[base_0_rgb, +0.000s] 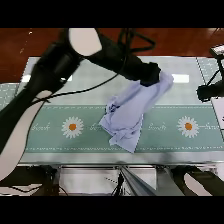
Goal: Fold the shirts.
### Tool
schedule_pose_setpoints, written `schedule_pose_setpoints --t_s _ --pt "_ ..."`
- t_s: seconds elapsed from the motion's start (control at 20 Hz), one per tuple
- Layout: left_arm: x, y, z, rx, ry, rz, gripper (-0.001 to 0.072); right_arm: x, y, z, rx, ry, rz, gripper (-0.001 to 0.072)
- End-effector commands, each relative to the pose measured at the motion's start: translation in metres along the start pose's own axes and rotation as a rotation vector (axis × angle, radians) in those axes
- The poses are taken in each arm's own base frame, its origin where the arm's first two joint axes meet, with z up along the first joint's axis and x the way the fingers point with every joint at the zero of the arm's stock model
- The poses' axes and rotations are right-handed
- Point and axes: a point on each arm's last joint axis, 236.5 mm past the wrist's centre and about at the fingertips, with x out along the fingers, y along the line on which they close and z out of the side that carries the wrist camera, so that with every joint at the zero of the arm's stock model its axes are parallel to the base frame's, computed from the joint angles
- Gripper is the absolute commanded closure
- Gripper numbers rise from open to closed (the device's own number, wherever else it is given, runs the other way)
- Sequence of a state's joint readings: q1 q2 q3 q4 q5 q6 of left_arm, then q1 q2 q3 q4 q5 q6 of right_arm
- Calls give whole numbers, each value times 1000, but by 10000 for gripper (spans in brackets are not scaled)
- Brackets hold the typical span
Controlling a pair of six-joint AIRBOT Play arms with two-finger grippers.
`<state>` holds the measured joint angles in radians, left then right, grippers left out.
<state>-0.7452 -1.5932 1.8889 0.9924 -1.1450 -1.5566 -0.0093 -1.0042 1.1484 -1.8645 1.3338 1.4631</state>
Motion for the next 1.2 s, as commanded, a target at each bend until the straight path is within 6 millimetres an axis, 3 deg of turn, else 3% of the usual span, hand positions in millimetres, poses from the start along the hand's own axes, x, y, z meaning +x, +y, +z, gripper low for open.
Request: schedule_pose_setpoints --t_s 0.0,0.1,0.35,0.45,0.55,0.65,0.75,0.85,0.9,1.0,1.15 --pt "24 20 -27 -75 126 -26 232 0 0 2 0 -6 -1 112" --pt "-8 44 -28 -69 163 4 232 0 0 2 1 -9 -1 112" --pt "-127 138 -52 -166 239 183 236 0 -2 9 2 -37 -9 112" --pt "-159 165 -63 -253 208 230 236 0 -4 11 9 -48 -11 112" --pt "-178 190 -90 -345 197 261 236 2 -12 10 51 -50 -15 112" --pt "-179 210 -131 -453 197 277 236 5 -21 9 119 -55 0 112" --pt "-164 217 -183 -559 218 246 227 9 -26 8 197 -63 45 111" --pt "-138 207 -226 -667 231 132 86 18 -27 3 272 -50 104 112" --pt "-125 205 -241 -708 228 87 86 23 -27 0 300 -37 127 112" --pt "-101 210 -260 -778 190 52 86 36 -22 -8 333 -1 178 112" --pt "-82 217 -262 -830 132 7 88 48 -9 -16 324 57 230 112"
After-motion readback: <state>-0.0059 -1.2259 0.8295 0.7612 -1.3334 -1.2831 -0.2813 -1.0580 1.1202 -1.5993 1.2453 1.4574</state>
